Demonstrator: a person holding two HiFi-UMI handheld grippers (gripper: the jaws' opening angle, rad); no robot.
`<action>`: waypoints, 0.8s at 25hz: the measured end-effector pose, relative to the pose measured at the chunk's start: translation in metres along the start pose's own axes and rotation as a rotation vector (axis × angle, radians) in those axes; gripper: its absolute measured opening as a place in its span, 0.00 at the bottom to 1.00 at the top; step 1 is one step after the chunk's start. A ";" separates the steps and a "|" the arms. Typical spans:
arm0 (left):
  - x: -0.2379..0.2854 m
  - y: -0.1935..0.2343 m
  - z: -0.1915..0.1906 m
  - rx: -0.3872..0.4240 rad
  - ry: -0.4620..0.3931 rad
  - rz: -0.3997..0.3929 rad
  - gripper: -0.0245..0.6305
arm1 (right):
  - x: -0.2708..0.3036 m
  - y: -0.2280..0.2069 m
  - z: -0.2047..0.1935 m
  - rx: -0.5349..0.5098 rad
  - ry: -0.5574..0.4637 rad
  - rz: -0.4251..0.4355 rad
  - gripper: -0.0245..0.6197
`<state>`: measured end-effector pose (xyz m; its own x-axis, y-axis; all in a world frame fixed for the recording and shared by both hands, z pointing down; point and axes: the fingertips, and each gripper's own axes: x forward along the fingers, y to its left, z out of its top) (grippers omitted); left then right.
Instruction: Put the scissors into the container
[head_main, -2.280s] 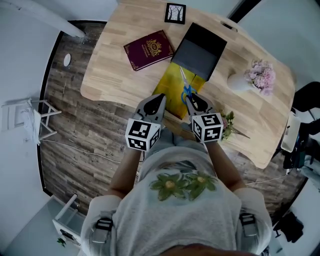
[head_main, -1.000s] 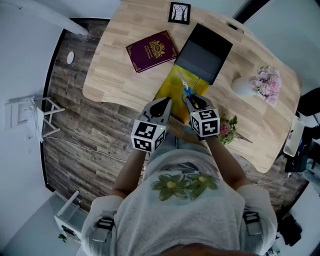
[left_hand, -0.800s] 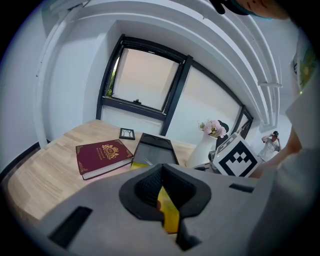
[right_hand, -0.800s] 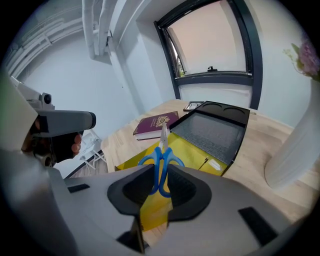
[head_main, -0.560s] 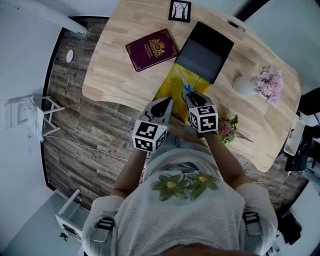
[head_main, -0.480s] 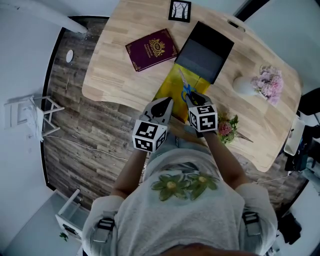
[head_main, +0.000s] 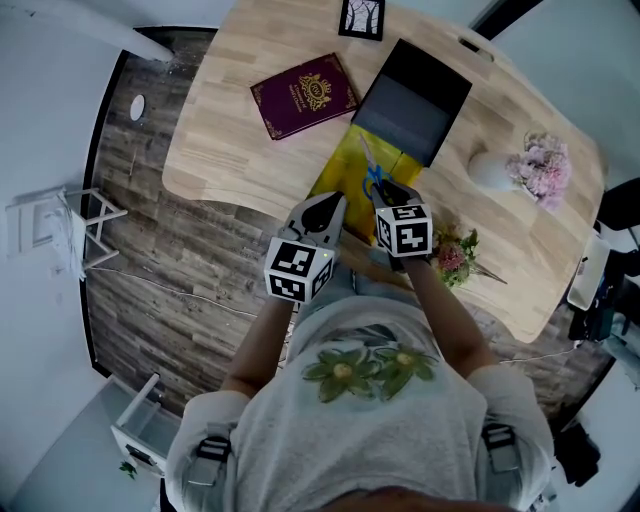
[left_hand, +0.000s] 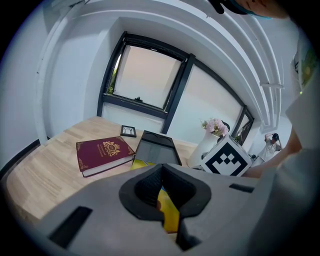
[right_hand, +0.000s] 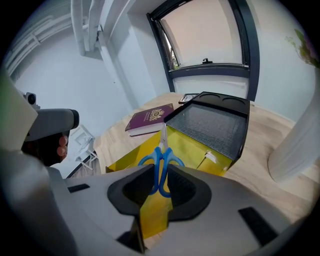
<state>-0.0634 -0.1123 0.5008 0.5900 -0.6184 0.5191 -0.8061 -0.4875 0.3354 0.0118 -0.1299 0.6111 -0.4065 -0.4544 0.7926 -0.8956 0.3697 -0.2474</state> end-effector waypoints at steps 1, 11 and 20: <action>0.000 0.001 0.000 -0.002 0.000 0.001 0.05 | 0.002 0.000 0.000 0.003 0.001 -0.002 0.16; 0.003 0.003 -0.006 -0.013 0.007 0.009 0.05 | 0.017 -0.001 -0.003 0.051 0.030 -0.028 0.16; 0.006 0.005 -0.009 -0.020 0.014 0.012 0.05 | 0.028 -0.005 -0.006 0.070 0.056 -0.050 0.16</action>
<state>-0.0645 -0.1129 0.5123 0.5796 -0.6153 0.5343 -0.8140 -0.4673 0.3450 0.0055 -0.1397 0.6376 -0.3519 -0.4241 0.8344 -0.9258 0.2890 -0.2436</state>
